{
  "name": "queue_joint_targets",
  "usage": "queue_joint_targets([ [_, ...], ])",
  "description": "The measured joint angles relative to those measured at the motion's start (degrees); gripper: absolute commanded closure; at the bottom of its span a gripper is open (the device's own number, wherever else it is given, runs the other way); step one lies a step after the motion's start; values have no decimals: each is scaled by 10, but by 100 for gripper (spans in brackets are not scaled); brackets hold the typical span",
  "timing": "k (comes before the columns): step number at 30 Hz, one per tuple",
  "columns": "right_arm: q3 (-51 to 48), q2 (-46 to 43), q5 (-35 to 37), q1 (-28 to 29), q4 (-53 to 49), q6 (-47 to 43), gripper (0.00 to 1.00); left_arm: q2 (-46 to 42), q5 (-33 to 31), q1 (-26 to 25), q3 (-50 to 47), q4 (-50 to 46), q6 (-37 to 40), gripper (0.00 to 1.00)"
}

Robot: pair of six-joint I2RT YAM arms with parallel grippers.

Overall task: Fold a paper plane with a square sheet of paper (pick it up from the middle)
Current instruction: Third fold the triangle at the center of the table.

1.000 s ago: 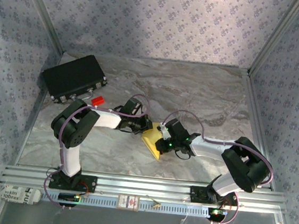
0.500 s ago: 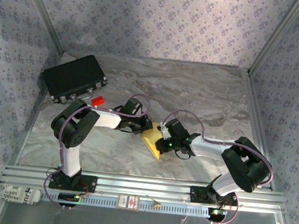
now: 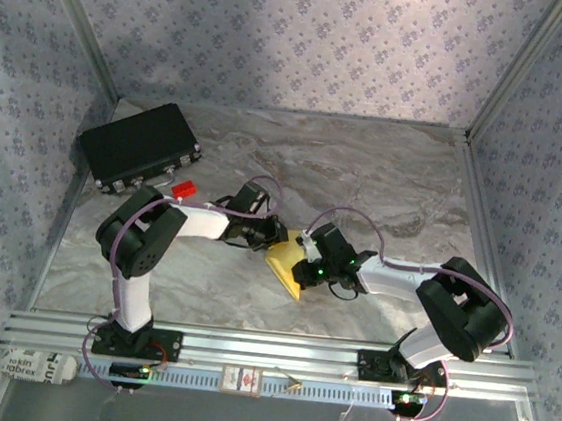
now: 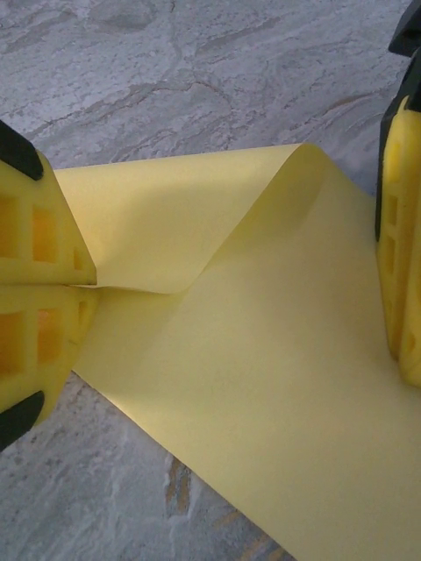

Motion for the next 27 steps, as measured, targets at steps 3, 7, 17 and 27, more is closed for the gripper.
queue_joint_targets([
  [3,0,0,0,0,0,1,100,-6,-4,7,12,-17,9,75],
  [7,0,1,0,-1,3,1,100,-30,-11,17,16,-32,18,72],
  [17,0,7,-2,-3,13,2,100,-139,-26,20,-50,-15,-11,100],
  [27,0,8,-2,-3,16,2,100,-172,-44,-65,-164,98,-109,100],
])
